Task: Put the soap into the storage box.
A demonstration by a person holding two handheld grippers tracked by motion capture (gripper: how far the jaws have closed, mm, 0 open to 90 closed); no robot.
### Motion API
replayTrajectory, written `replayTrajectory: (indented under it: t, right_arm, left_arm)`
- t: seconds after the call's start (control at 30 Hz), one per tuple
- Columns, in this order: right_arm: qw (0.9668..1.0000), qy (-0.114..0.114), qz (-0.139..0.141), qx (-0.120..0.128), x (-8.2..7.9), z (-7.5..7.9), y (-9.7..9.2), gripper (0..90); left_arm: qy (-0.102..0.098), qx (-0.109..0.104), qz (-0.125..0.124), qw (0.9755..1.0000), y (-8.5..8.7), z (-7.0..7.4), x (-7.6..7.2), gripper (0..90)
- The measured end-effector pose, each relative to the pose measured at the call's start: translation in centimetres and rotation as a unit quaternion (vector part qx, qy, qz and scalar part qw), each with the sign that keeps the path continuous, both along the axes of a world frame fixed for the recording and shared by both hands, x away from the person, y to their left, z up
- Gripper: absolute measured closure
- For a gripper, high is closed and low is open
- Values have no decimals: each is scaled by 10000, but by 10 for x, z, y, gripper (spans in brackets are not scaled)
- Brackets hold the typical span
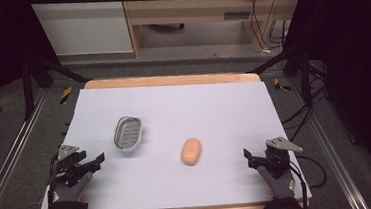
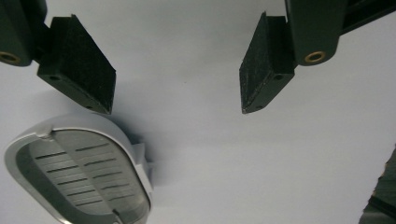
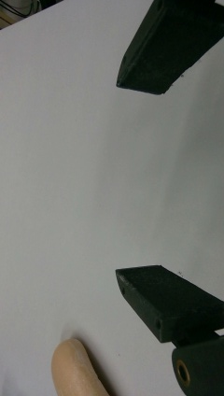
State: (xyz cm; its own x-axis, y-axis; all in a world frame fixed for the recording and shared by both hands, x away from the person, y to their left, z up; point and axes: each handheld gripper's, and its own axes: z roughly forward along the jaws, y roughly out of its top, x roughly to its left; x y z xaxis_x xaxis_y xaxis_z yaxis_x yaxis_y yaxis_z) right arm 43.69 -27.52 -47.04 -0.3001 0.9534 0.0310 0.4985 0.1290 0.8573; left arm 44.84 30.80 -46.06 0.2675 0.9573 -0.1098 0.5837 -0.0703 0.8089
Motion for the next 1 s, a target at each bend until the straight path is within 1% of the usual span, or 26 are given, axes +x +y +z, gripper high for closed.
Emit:
replayTrajectory:
  t: [0.1,0.23,0.47,0.53,0.67,0.87,0.93,1.0]
  right_arm:
    - [10000,45,30,-37,-1,-1,1,83]
    - [10000,-15,52,-66,-2,0,1,79]
    - [9999,-49,30,-148,-3,1,4,73]
    - [9999,-32,21,-114,-4,2,5,73]
    - [9999,-42,31,-161,-4,1,5,73]
    - [9998,-18,47,-182,-4,1,7,68]
    - [9998,-19,59,-187,-4,1,7,68]
    - [9999,0,57,-151,-4,1,8,67]
  left_arm:
    - [-22,66,-102,9999,-6,2,-1,277]
    - [-58,75,-220,9997,-12,3,-2,282]
    - [-110,139,-301,9994,-20,6,-5,298]
    - [-104,117,-298,9994,-21,7,-6,298]
    - [-101,130,-333,9993,-23,7,-6,297]
    - [-128,126,-467,9987,-30,10,-8,295]
    - [-137,118,-470,9987,-32,10,-8,295]
    - [-143,164,-531,9984,-35,10,-9,295]
